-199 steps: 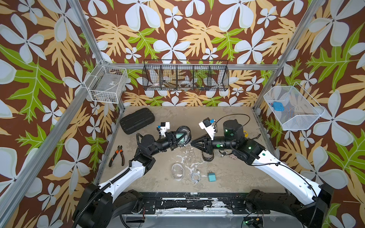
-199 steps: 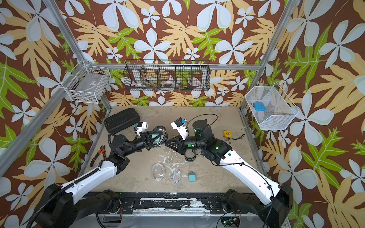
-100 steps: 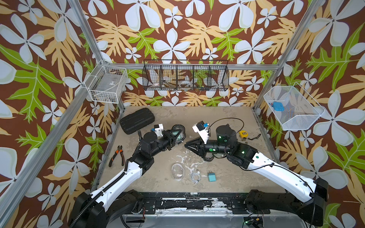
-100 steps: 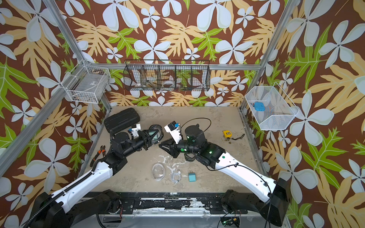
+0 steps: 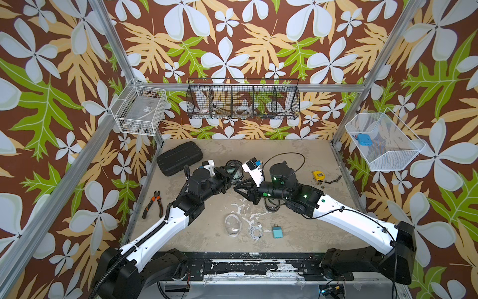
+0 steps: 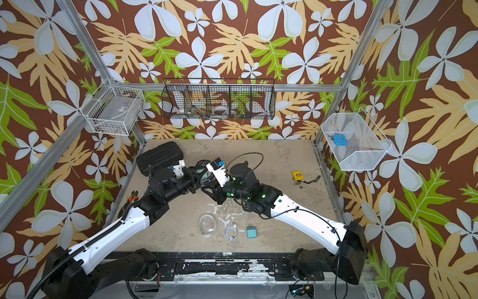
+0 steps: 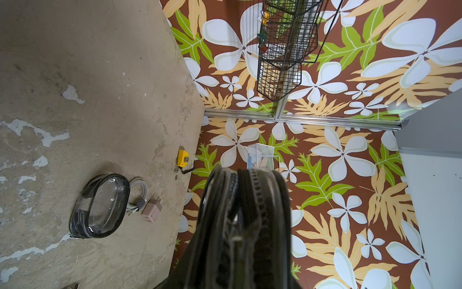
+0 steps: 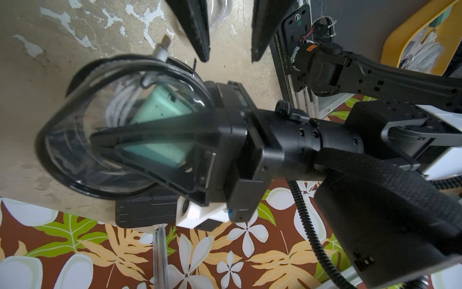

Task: Pack away charging kits
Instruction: Zip the zipper on the storage bag.

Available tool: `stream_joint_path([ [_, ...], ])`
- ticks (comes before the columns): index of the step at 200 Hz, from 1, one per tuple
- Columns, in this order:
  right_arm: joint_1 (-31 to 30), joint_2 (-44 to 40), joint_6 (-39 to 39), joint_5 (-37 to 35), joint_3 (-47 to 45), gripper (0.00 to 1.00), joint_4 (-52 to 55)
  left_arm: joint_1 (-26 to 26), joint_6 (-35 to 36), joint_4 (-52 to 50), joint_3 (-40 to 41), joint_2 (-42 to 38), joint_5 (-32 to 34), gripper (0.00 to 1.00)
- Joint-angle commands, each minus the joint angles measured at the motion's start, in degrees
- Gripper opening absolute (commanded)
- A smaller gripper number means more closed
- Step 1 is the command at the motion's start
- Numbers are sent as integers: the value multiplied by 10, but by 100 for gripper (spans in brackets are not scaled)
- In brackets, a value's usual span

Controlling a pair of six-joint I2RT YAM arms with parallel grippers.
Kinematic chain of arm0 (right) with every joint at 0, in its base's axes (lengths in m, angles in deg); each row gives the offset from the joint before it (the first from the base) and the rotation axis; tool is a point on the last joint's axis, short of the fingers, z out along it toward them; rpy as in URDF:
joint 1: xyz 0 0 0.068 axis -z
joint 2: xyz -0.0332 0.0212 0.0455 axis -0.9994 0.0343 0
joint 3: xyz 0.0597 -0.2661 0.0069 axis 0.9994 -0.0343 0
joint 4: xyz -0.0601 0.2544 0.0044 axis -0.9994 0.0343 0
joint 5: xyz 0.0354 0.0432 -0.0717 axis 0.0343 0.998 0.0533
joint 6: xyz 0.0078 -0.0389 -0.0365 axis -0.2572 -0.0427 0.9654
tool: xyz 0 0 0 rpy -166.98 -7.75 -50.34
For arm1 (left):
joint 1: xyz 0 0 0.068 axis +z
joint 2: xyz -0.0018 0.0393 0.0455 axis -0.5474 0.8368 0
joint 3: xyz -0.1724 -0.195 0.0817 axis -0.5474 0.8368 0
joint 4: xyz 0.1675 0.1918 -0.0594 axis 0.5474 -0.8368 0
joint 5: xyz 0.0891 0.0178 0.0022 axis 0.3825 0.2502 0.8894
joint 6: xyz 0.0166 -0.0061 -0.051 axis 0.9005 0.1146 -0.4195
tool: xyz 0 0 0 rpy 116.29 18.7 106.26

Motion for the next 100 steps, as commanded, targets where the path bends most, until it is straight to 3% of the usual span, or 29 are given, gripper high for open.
stream_joint_path([
  [1, -1, 13, 1, -34, 13, 27, 15, -1, 2, 1, -4, -2, 8, 3],
  [100, -1, 28, -4, -75, 20, 34, 16, -1, 6, 2, 2, -7, 1, 3],
])
